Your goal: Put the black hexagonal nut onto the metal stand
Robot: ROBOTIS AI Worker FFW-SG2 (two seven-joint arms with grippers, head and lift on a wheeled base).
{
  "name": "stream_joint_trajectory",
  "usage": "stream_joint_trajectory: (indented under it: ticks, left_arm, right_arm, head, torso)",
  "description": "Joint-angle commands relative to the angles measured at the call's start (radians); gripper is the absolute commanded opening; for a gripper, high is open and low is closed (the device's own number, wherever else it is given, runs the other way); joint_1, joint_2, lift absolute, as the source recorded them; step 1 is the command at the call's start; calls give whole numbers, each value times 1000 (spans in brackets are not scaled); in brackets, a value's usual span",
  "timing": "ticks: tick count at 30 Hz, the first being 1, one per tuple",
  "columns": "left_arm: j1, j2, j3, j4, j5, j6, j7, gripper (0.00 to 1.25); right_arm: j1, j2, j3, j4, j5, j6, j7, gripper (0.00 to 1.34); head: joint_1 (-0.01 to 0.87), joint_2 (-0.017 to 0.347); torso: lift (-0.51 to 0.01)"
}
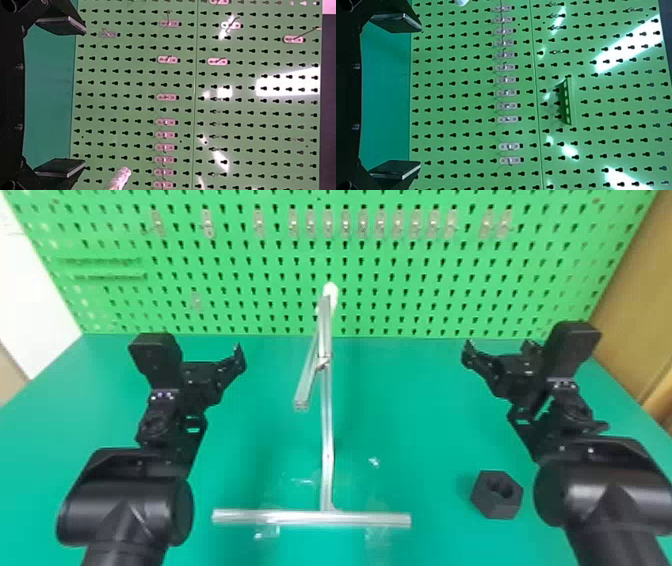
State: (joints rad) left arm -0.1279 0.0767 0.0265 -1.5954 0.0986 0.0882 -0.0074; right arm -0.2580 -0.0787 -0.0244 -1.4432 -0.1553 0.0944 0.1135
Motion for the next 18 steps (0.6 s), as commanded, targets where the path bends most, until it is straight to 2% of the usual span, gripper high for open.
stream_joint_trajectory:
  ticks: [1, 18]
  left_arm:
    - [1, 0, 4, 0, 0, -2, 0, 1140]
    - [7, 0, 4, 0, 1, -4, 0, 1138]
  right_arm:
    - [9, 7, -8, -3, 0, -2, 0, 1244]
    - [5, 0, -6, -10, 2, -1, 0, 1243]
  head:
    - [693, 81]
    - [693, 81]
  torso:
    - [-1]
    - [-1]
